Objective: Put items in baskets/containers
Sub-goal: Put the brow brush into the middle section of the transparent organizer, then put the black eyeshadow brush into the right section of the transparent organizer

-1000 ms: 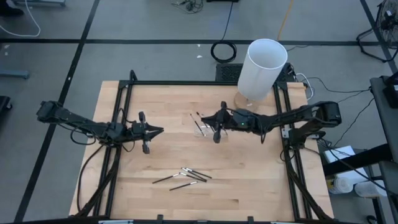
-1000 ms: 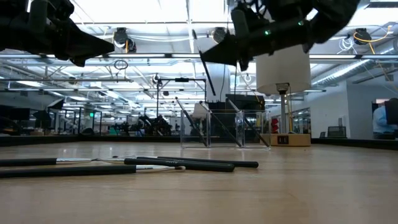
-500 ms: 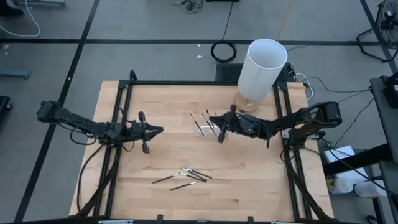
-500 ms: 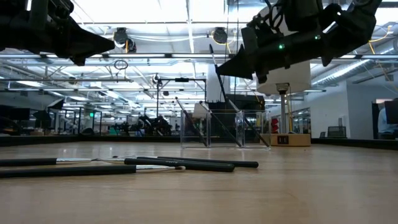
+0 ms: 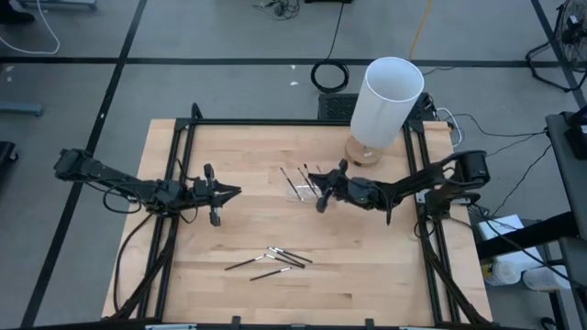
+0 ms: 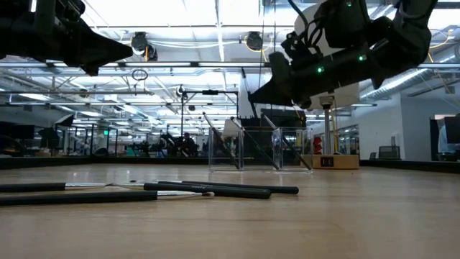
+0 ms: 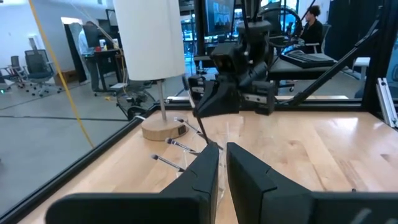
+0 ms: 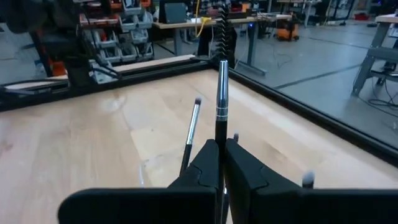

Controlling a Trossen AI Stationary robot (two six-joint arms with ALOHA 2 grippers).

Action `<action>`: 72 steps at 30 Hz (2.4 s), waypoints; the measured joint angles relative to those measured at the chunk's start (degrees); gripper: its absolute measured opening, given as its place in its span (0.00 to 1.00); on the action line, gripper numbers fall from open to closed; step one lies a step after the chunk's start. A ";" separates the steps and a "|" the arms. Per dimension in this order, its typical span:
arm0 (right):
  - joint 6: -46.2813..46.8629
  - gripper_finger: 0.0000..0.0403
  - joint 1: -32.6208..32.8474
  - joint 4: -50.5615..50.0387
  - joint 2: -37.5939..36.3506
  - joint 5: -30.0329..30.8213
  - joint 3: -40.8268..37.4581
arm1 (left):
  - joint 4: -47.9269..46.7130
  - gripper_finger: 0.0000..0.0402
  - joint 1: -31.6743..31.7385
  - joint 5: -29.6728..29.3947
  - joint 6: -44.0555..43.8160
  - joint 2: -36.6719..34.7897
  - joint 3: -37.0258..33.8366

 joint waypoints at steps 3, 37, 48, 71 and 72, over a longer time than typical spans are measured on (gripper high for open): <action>0.81 0.00 0.67 0.36 1.61 2.77 0.00 | -0.03 0.10 0.00 -0.01 0.04 0.00 0.00; 6.56 0.03 1.51 -15.21 4.74 5.76 5.07 | -0.49 0.10 0.00 -0.03 -0.24 0.00 0.00; 6.56 0.12 1.49 -15.20 4.56 4.24 5.07 | -0.52 0.10 0.00 -0.03 -0.39 0.00 0.00; 0.53 0.17 16.06 -20.05 -18.88 1.86 5.05 | -1.60 0.10 -0.02 0.87 -2.08 0.00 0.00; 0.49 0.13 18.46 -20.90 -19.53 2.64 5.05 | -1.60 0.10 -0.02 1.29 -2.22 0.00 0.00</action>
